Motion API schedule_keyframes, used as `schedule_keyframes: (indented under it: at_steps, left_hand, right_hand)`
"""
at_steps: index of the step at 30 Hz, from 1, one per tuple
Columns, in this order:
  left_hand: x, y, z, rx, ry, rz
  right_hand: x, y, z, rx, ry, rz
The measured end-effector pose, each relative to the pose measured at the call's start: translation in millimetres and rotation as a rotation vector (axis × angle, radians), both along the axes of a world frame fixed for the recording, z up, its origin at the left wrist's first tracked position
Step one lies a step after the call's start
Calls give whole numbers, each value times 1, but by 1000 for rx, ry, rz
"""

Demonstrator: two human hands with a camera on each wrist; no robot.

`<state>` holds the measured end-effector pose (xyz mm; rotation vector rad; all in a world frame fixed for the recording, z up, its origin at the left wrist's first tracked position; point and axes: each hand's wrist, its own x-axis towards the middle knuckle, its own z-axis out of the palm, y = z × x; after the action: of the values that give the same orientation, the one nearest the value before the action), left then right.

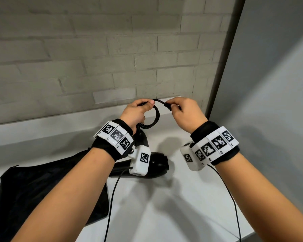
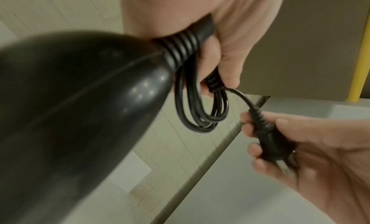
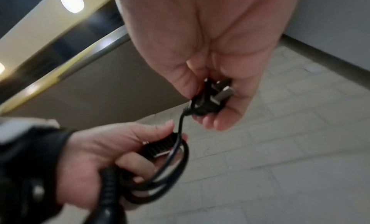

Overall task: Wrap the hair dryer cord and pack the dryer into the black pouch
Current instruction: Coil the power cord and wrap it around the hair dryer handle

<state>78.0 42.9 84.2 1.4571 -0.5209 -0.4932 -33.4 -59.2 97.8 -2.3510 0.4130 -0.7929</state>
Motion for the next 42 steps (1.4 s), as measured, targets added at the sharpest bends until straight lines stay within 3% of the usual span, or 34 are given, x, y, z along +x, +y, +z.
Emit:
schedule_keyframes:
  at_steps: [2,4,12,18,32,42]
  left_hand:
    - [0,-1,-1,-23,5,29]
    - [0,-2,-2,-36,5,52]
    - [1,0,-3,-35,21,45]
    - [5,3,-7,-73,151,19]
    - [2,5,-8,-88,214,33]
    - [2,4,-9,-106,138,-6]
  right_hand:
    - [0,2,-2,311,6,94]
    - [0,4,-5,487,17,172]
    - [8,14,-14,594,-17,331]
    - [23,25,-29,704,-136,438]
    - [30,34,-35,574,-210,251]
    - [29,32,-42,524,-184,210]
